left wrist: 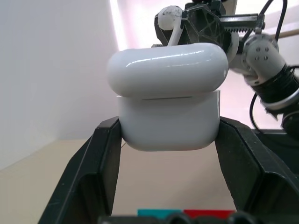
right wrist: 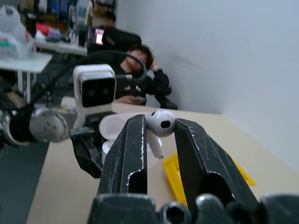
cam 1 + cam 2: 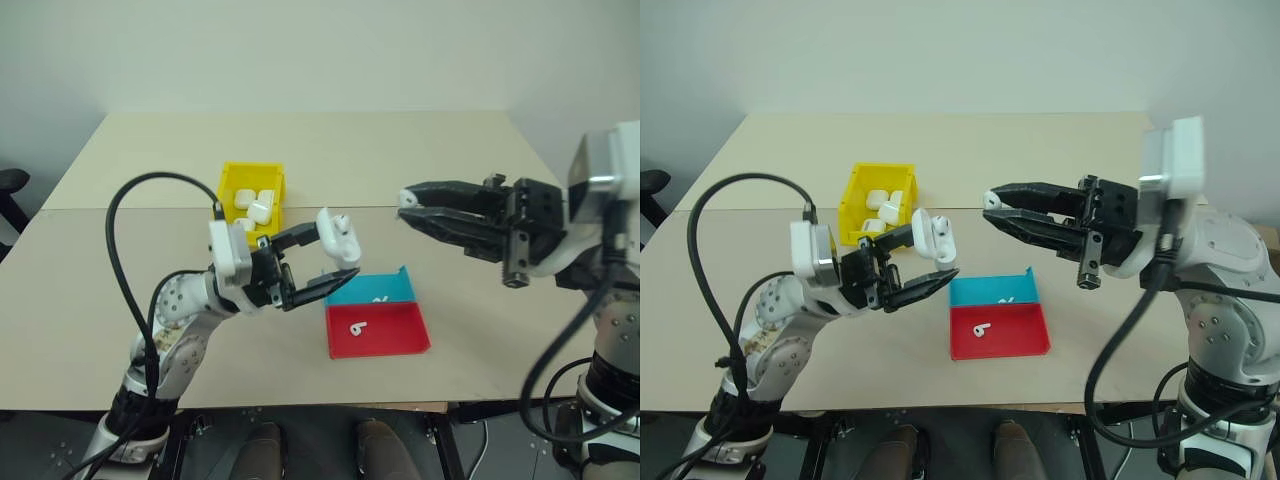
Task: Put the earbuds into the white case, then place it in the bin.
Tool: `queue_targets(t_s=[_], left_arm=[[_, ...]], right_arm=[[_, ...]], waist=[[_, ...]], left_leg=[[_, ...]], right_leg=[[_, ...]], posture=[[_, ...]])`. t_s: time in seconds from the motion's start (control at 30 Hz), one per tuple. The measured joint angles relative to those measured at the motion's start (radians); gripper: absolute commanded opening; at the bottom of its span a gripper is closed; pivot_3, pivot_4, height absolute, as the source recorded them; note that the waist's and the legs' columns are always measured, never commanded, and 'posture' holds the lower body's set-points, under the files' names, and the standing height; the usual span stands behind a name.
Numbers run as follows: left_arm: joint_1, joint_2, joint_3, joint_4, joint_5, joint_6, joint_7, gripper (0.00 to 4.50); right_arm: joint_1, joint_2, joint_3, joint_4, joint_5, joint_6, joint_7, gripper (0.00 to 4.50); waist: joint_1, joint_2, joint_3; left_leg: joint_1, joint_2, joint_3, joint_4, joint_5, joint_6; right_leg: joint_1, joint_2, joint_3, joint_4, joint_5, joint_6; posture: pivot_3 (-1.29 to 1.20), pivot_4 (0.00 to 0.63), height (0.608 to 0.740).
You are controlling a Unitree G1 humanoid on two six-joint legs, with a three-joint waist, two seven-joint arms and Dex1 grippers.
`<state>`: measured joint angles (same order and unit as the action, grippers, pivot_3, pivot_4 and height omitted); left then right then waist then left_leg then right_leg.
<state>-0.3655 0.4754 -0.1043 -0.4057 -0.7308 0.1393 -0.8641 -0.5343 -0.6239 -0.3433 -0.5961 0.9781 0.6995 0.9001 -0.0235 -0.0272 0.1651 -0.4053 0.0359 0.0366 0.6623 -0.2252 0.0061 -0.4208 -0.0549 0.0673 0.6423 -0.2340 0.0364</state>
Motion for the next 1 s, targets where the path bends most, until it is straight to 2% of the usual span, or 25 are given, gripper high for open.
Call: queue_targets(t_s=[0.27, 0.5, 1.0], left_arm=[[-0.017, -0.012, 0.022, -0.020, -0.057, 0.084, -0.023, 2.74], [-0.012, -0.019, 0.022, -0.041, -0.053, 0.086, -0.045, 2.74], [0.002, -0.042, 0.028, -0.061, -0.004, 0.075, -0.068, 2.74]], right_arm=[[0.012, 0.008, 0.026, -0.023, 0.227, 0.030, -0.168, 0.99], [0.011, -0.031, 0.103, -0.014, 0.266, 0.058, -0.193, 0.99], [0.001, -0.068, 0.144, 0.010, 0.332, 0.078, -0.208, 0.99]], waist=[[0.003, 0.000, 0.000], [0.004, 0.000, 0.000], [0.007, 0.000, 0.000]], left_leg=[[-0.001, -0.001, 0.000, 0.000, 0.000, 0.000], [-0.001, -0.001, 0.000, 0.000, 0.000, 0.000], [-0.002, -0.001, 0.000, 0.000, 0.000, 0.000]], right_leg=[[0.000, 0.000, 0.000, -0.001, 0.000, 0.001], [0.000, 0.000, 0.000, -0.001, 0.000, 0.001], [0.000, 0.000, 0.000, -0.002, 0.000, 0.001]], posture=[[0.00, 0.150, 0.740], [0.00, 0.150, 0.740], [0.00, 0.150, 0.740]])
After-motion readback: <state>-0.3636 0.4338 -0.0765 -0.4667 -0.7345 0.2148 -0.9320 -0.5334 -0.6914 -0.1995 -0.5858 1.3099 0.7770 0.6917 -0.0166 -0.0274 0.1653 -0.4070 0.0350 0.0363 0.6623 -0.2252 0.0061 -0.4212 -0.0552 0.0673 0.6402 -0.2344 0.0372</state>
